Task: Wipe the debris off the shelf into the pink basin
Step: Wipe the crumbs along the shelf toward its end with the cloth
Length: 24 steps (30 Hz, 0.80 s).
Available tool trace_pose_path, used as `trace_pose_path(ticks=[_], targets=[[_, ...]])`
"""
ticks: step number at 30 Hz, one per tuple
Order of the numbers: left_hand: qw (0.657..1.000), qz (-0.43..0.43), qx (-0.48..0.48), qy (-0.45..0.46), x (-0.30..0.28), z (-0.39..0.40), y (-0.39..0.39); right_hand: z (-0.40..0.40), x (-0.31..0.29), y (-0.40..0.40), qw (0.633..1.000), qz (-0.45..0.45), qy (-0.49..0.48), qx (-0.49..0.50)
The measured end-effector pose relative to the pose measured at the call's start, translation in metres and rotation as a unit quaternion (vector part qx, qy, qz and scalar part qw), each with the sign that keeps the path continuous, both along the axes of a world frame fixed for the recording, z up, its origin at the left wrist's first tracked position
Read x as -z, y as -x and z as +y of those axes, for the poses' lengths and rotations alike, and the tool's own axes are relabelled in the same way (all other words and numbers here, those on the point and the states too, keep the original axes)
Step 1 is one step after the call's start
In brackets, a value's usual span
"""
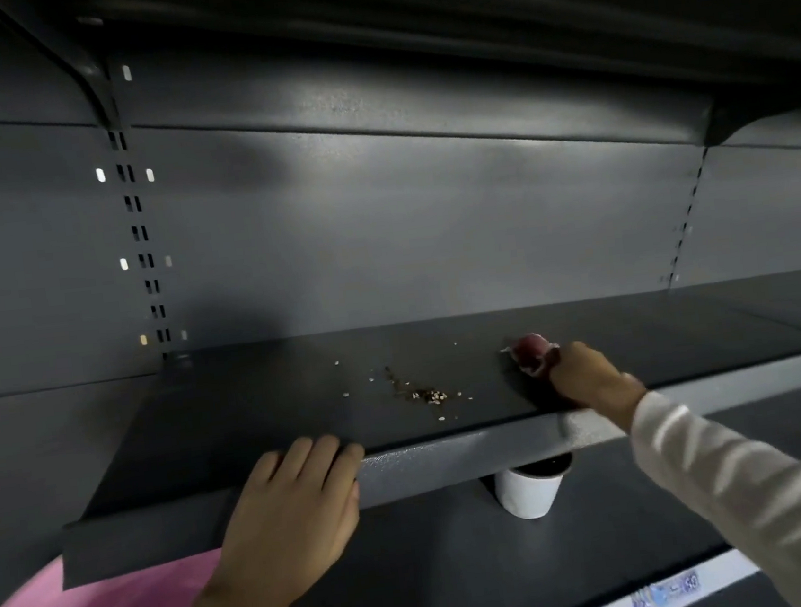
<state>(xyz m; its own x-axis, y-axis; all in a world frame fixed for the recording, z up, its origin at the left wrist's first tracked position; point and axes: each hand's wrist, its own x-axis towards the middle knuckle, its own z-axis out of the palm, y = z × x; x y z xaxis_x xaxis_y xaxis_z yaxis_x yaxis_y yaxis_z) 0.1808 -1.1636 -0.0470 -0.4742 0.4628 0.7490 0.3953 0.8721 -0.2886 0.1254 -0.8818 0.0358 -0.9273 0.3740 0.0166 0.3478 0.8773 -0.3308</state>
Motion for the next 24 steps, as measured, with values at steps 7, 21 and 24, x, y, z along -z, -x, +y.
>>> trace_pose_path(ticks=[7, 21, 24], targets=[[1.0, 0.027, 0.01, 0.001, 0.002, 0.001, 0.004, -0.1, 0.015, 0.0, 0.98, 0.065, 0.005, -0.19], [0.999, 0.036, 0.021, 0.015, 0.003, -0.001, 0.009, 0.09, -0.015, 0.046, 0.968, 0.135, 0.209, 0.045], [0.998, 0.047, 0.028, 0.008, 0.004, 0.0, 0.011, 0.123, -0.001, 0.039, 0.963, 0.096, 0.228, 0.104]])
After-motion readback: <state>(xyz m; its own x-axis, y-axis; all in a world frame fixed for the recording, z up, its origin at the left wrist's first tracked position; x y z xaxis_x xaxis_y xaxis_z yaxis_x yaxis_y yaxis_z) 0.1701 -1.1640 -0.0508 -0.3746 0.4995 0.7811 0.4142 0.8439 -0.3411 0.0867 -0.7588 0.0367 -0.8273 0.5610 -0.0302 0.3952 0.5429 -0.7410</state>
